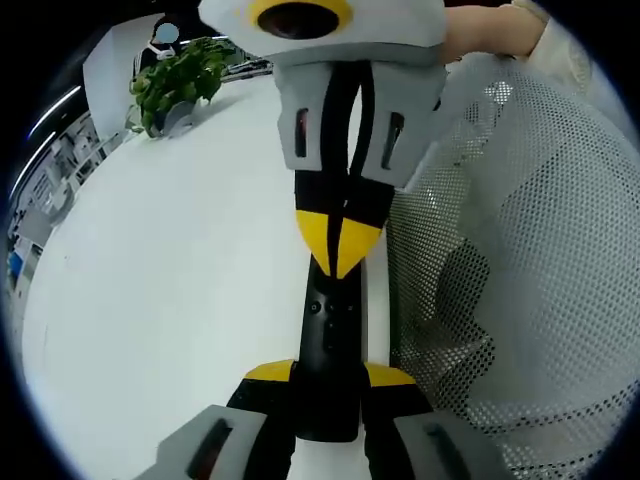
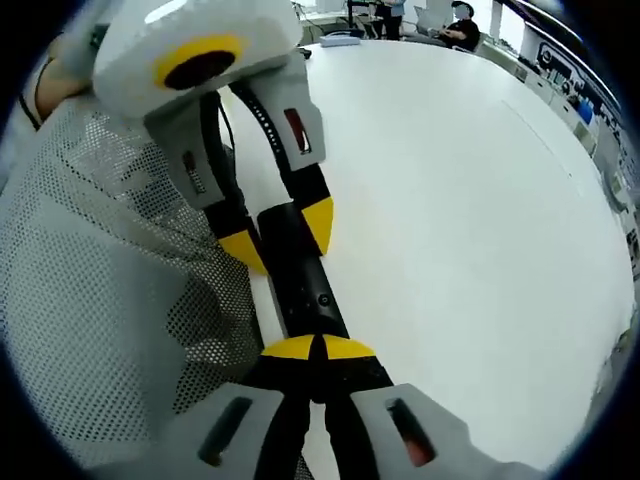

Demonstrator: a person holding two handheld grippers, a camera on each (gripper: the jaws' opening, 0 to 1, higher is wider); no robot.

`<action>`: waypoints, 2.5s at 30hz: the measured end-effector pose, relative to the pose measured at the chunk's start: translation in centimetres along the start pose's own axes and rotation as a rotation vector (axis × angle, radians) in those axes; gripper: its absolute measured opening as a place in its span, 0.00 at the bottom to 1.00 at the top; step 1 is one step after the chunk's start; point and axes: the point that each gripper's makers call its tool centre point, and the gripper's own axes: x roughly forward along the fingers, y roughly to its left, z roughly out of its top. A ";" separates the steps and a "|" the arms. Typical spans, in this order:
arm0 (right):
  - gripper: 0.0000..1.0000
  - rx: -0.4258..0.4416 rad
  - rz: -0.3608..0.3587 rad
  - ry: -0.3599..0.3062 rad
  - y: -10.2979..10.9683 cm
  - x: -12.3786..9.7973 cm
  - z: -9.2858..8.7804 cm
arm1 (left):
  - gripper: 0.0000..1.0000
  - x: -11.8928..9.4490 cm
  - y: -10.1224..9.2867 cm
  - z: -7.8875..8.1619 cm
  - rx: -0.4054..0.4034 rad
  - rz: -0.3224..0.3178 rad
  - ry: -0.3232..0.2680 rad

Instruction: Press the specified remote control buttons in sequence, fully releasing each button before pressing the next.

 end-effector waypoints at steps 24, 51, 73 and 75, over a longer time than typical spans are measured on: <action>0.00 -0.329 0.008 0.042 0.3 0.6 0.8 | 0.24 0.0 0.0 0.0 0.001 -0.004 -0.006; 0.02 -0.173 0.106 -0.190 -0.2 0.3 0.1 | 0.24 -0.1 0.0 0.0 -0.005 -0.010 -0.029; 0.09 -0.211 0.060 -0.116 -0.6 -0.2 -0.8 | 0.24 -0.1 0.0 0.0 0.001 -0.012 -0.037; 0.09 -0.206 0.062 -0.115 -0.6 -0.1 -0.8 | 0.24 -0.1 0.0 0.0 0.003 -0.012 -0.037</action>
